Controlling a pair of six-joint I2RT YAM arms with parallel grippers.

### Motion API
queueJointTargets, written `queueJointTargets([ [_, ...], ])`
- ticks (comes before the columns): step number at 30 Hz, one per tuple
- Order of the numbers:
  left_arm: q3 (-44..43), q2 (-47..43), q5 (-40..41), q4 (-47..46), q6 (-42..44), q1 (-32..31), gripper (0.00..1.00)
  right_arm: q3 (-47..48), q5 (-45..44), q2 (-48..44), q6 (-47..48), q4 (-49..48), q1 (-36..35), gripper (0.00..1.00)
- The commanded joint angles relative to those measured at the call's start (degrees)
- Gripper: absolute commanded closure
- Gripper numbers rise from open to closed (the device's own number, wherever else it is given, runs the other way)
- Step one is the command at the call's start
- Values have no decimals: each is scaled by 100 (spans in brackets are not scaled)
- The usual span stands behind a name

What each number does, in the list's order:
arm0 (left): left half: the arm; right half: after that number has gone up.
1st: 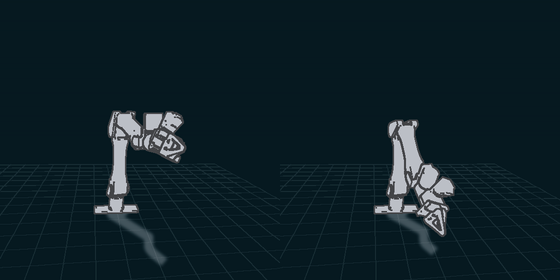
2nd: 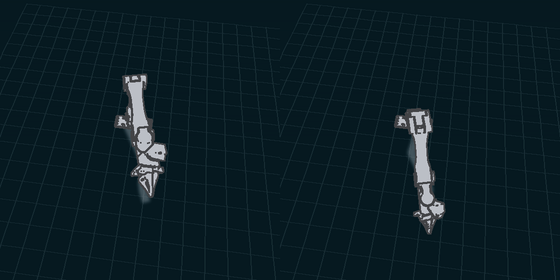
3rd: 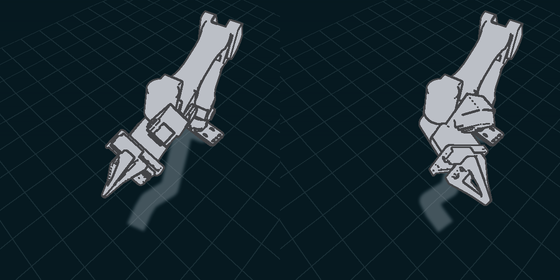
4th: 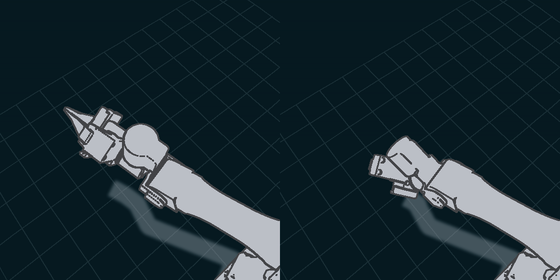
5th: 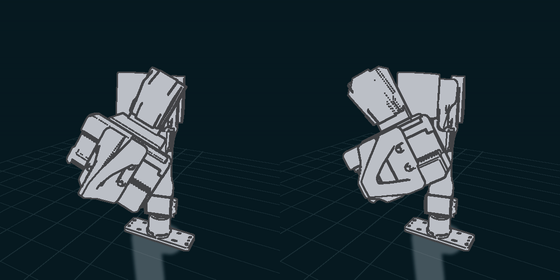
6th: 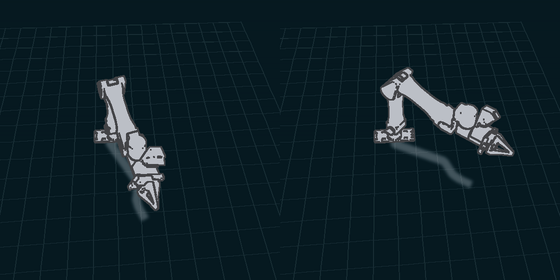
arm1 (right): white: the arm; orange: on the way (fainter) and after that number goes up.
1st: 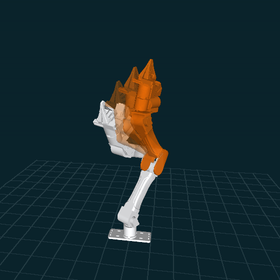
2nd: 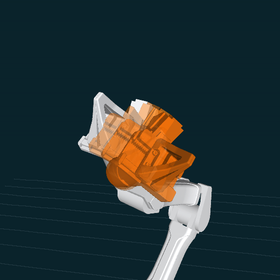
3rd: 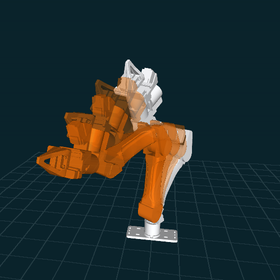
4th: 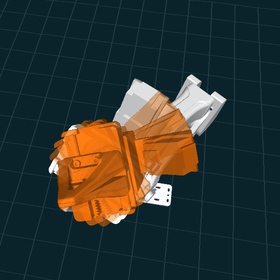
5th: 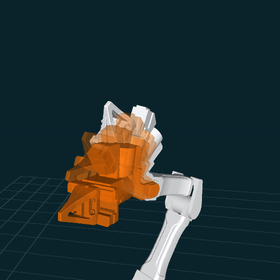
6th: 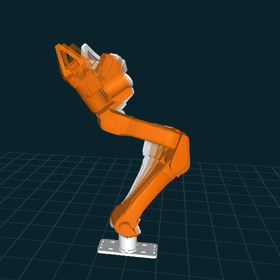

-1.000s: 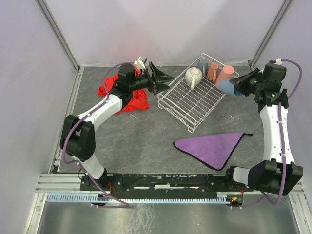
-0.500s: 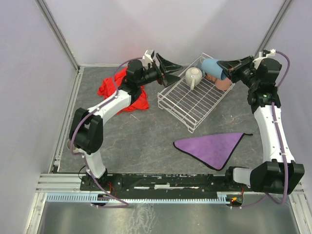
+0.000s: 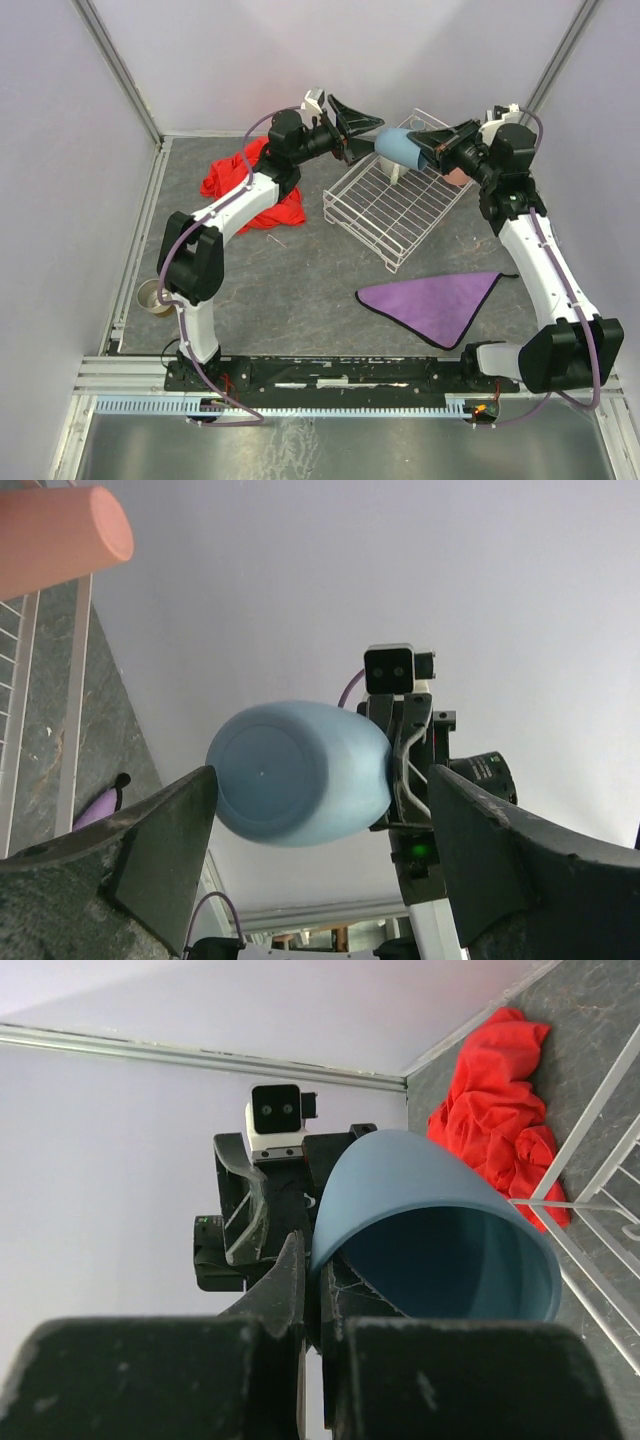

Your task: Load the cups into the dish rack

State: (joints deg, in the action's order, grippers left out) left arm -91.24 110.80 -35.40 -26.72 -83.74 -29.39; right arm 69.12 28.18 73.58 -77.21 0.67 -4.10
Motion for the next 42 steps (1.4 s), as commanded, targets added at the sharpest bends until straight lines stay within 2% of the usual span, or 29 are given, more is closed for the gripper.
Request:
queueJointTargets([
  [1, -355, 24, 60, -10, -89, -14, 9, 86, -93, 52, -50, -538, -213, 99],
  [7, -329, 5, 23, -9, -107, -19, 10, 49, -232, 139, 13, -664, -443, 99],
  [13, -7, -259, 37, 222, 134, -16, 10, 187, -263, 236, 14, -758, -458, 99],
  [23, 318, -289, 117, 165, 18, -20, 11, 264, -240, 246, 33, -757, -463, 99],
  [35, 525, -182, 145, -971, -943, -88, 11, -3, -352, 284, 21, -1023, -549, 99],
  [42, 679, -151, 235, -1387, -1275, -159, 16, -111, -423, 315, 39, -1104, -625, 99],
])
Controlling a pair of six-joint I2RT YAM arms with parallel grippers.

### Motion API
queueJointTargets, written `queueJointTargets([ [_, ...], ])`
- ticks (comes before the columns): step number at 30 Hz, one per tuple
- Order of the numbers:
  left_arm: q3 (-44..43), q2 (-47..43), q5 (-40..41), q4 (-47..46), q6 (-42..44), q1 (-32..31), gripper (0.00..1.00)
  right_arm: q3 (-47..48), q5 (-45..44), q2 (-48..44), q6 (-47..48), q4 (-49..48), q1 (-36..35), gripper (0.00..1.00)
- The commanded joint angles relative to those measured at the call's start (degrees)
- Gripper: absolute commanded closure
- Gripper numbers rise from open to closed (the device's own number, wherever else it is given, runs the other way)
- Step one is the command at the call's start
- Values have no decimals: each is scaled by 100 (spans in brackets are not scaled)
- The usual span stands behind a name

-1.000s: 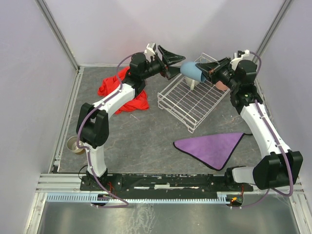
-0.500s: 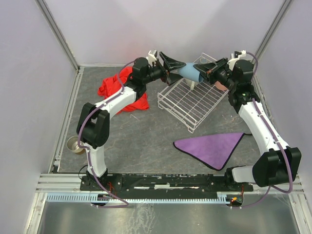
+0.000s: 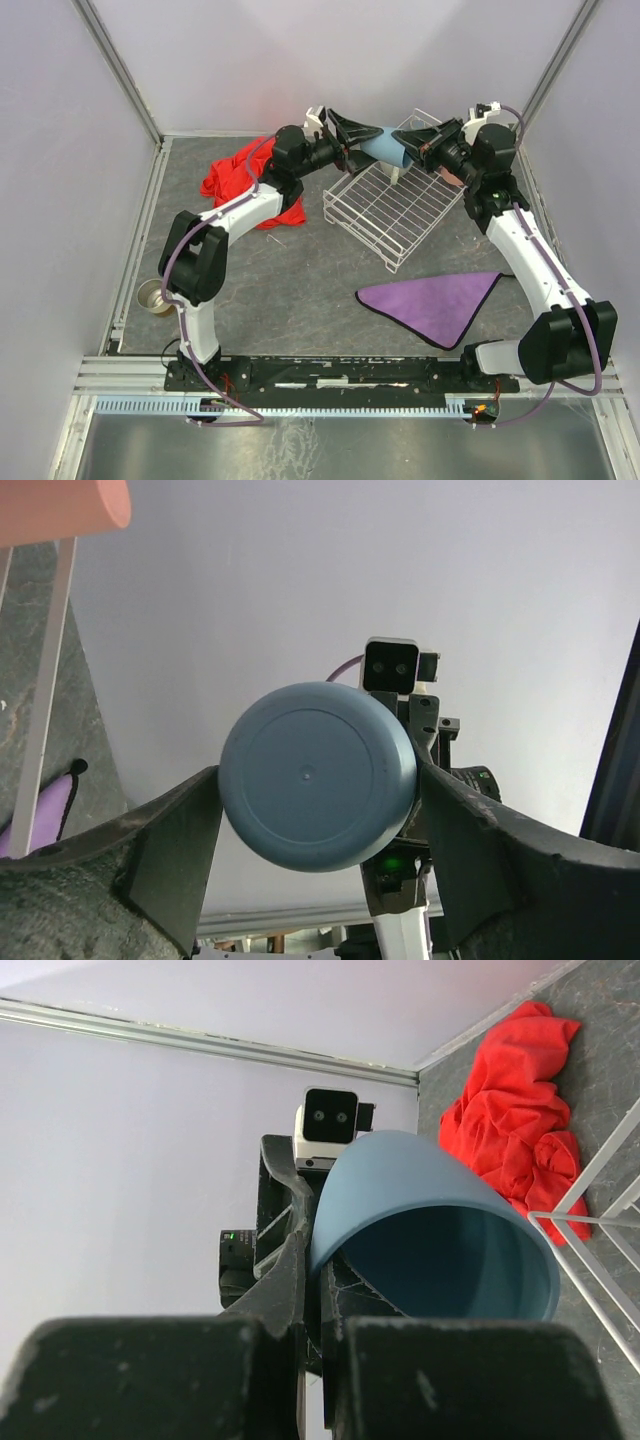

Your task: Load the cups into the dish rack

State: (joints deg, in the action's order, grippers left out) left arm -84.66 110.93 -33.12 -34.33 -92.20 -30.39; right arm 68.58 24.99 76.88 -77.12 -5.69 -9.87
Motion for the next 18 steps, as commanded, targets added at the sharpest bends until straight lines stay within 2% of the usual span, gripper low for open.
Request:
queueJointTargets([
  [1, 20, -160, 12, -642, -436, -64, 19, -74, -94, -5, 31, -471, -50, 99],
  [5, 92, -189, 79, -654, -431, -67, 33, -103, -82, -12, 12, -510, -54, 99],
  [9, 84, -221, 180, -408, -152, -39, 60, -142, -73, -57, 54, -460, -51, 99],
  [11, -35, -226, 192, -106, 187, -23, 69, -169, -66, -102, 133, -396, -49, 98],
  [15, -591, -155, 220, 888, 1307, -11, 85, -165, -167, -260, 517, 21, -26, 80],
  [18, -941, -149, 437, 1533, 2092, -18, 87, -100, -362, -463, 1010, 573, 78, 61],
])
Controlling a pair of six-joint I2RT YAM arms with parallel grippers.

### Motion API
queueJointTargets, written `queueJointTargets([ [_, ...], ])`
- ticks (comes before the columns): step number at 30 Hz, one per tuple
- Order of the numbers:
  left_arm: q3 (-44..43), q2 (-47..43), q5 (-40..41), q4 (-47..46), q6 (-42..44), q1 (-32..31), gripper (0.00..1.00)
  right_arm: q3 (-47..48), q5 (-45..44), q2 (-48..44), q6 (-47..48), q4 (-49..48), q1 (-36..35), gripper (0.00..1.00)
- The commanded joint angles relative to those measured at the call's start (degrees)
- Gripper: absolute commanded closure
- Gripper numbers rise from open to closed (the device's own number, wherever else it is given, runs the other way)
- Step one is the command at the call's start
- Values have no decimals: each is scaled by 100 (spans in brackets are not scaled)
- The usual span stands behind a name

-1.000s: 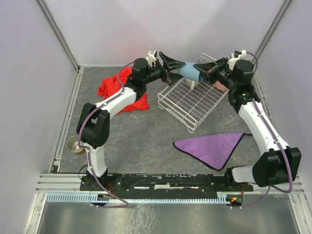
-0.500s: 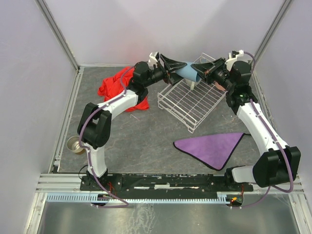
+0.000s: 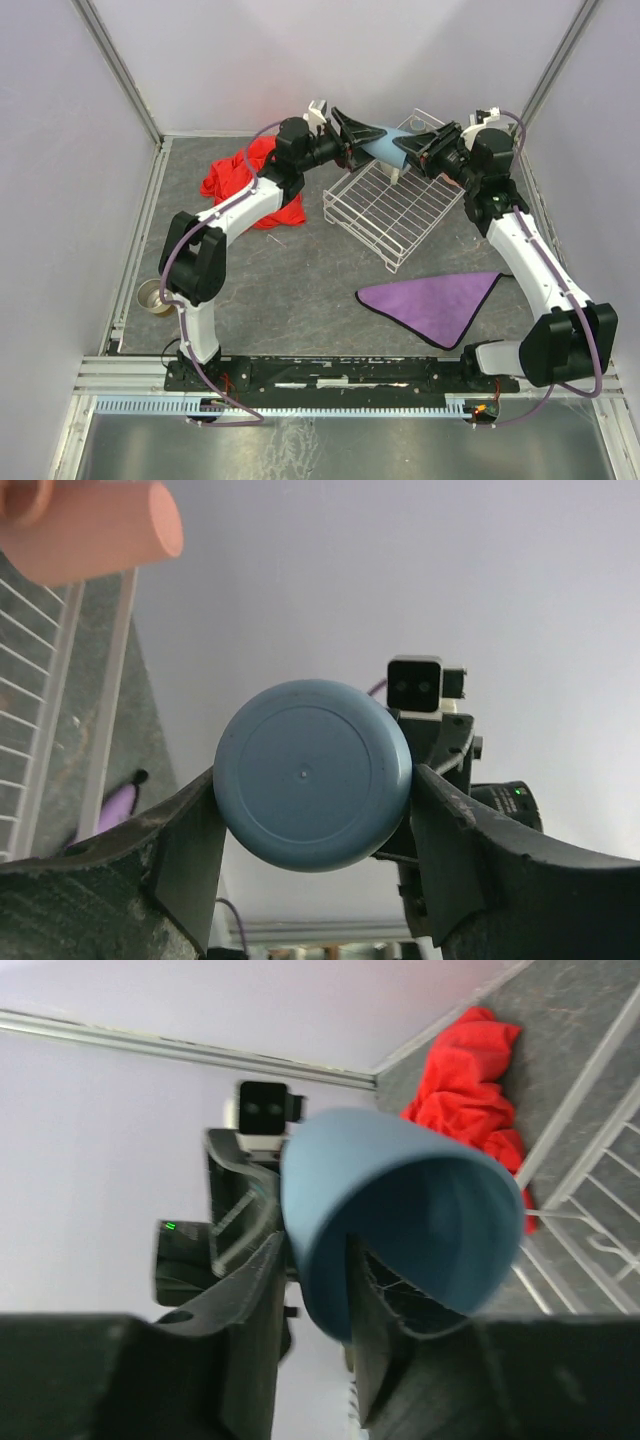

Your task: Load the cups into the dish rack

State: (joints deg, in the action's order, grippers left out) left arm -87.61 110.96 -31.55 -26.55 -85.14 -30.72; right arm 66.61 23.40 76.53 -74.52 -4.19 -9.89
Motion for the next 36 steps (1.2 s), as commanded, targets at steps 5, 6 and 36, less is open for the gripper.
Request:
queueJointTargets([
  [5, -1084, -112, 705, 1784, 2616, -22, 88, 391, -661, -799, 1835, 1559, 469, 50],
  [6, -1181, -110, 873, 2066, 2909, -38, 88, 463, -736, -854, 2031, 1777, 564, 48],
  [36, -3009, 1375, 4453, 4663, 7301, -1101, 94, 2133, -1541, 178, 4089, 2660, 1024, 41],
])
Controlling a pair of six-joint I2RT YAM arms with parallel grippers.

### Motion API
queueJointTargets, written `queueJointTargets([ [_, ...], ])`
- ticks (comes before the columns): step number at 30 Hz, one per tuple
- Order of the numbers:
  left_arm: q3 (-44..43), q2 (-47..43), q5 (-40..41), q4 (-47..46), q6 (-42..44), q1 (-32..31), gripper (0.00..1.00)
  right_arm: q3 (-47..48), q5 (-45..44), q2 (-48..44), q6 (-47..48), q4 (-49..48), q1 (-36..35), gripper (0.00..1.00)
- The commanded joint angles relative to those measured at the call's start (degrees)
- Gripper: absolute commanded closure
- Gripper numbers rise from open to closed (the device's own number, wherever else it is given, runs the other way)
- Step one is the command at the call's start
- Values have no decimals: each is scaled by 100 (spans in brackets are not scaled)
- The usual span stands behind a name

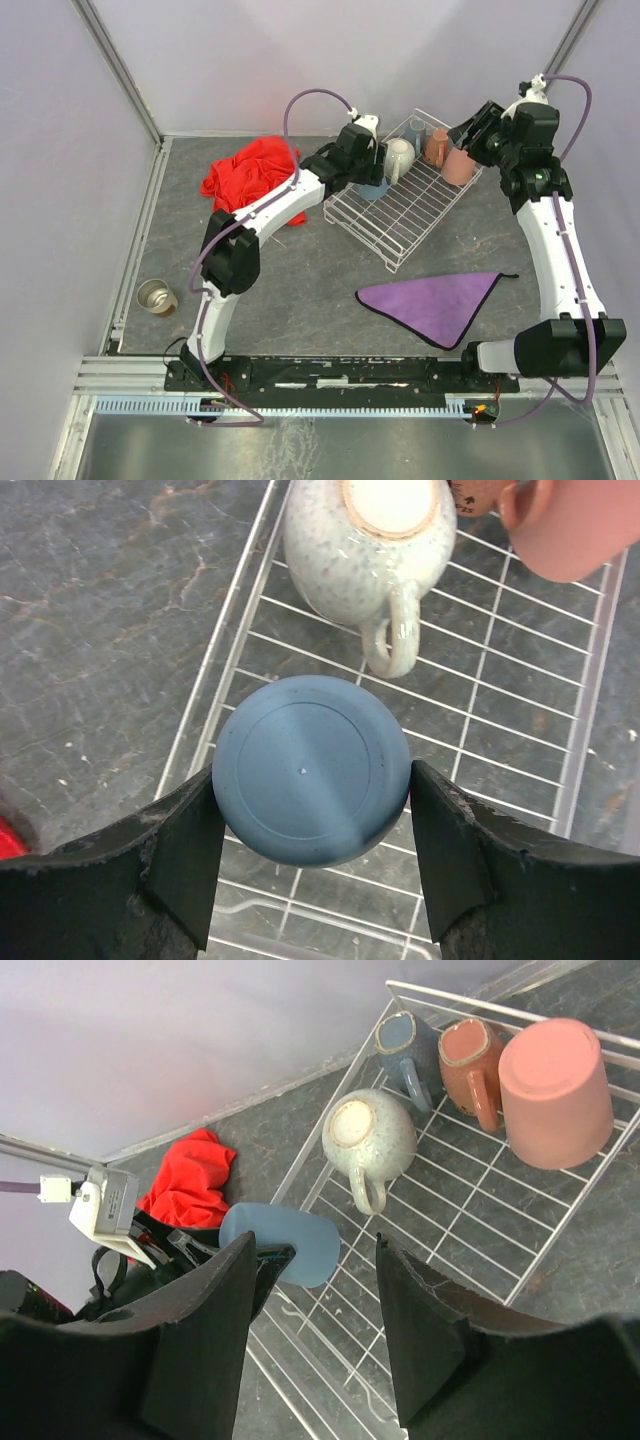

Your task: Load the cups into the dish rack

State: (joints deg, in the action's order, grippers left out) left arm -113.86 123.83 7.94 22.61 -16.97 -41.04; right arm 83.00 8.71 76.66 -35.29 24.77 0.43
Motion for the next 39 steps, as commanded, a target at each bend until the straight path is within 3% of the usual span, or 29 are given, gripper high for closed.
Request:
queueJointTargets([
  [1, -358, 123, 543, -298, 525, -75, 94, 562, -68, 238, 170, -244, -6, 41],
  [8, -431, 445, 666, -498, 704, -106, 94, 919, -64, 509, 291, -185, 10, 36],
  [17, -742, 852, 818, -755, 953, -118, 94, 992, -20, 595, 381, -175, 27, 22],
  [29, -800, 1091, 1021, -781, 1278, -129, 89, 911, 49, 535, 343, -243, 23, 22],
  [31, -717, 1071, 947, -783, 1259, -145, 85, 919, 60, 542, 343, -245, 26, 22],
  [39, -642, 1005, 896, -820, 1326, -236, 48, 843, 90, 523, 303, -272, 28, 22],
])
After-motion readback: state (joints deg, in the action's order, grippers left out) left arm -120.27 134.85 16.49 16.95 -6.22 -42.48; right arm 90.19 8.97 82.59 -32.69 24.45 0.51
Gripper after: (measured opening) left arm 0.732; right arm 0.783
